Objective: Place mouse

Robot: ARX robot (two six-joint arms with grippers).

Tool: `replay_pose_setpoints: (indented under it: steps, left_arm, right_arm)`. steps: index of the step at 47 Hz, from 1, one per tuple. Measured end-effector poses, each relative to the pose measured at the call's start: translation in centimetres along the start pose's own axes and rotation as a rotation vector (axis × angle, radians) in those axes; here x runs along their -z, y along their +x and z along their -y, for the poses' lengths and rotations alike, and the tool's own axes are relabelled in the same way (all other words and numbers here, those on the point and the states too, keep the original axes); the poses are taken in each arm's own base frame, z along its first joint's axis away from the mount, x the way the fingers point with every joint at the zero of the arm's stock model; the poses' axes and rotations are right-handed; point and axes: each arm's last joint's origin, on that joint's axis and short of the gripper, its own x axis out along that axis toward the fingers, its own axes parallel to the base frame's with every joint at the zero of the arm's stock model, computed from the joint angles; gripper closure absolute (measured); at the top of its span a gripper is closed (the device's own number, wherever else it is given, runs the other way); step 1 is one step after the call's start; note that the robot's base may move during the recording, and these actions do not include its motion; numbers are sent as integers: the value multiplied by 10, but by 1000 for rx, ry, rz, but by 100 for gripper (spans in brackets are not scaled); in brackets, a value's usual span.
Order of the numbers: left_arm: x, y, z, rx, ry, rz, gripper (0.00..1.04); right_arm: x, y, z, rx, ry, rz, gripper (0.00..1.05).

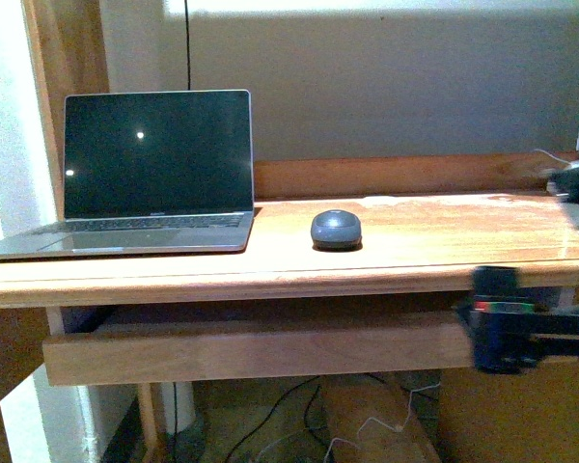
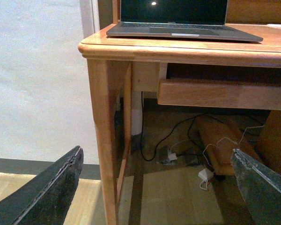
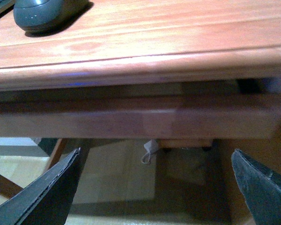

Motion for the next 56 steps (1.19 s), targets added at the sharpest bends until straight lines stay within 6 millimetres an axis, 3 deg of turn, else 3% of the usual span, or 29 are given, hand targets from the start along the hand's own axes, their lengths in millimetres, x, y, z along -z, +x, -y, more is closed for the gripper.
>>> replay_pose_setpoints:
  steps: [11, 18, 32, 41, 48, 56]
  left_arm:
    - [0, 0, 0, 0, 0, 0, 8]
    - [0, 0, 0, 0, 0, 0, 8]
    - [0, 0, 0, 0, 0, 0, 8]
    - [0, 0, 0, 0, 0, 0, 8]
    - [0, 0, 0, 1, 0, 0, 8]
    - [0, 0, 0, -1, 1, 2, 8]
  right_arm:
    - [24, -74, 29, 9, 106, -23, 7]
    - [41, -107, 37, 19, 161, -18, 7]
    - [84, -144, 45, 47, 211, -42, 7]
    - [97, -149, 53, 43, 211, 11, 8]
    - [84, -154, 51, 165, 2, 238, 35]
    - [80, -156, 52, 236, -91, 269, 66]
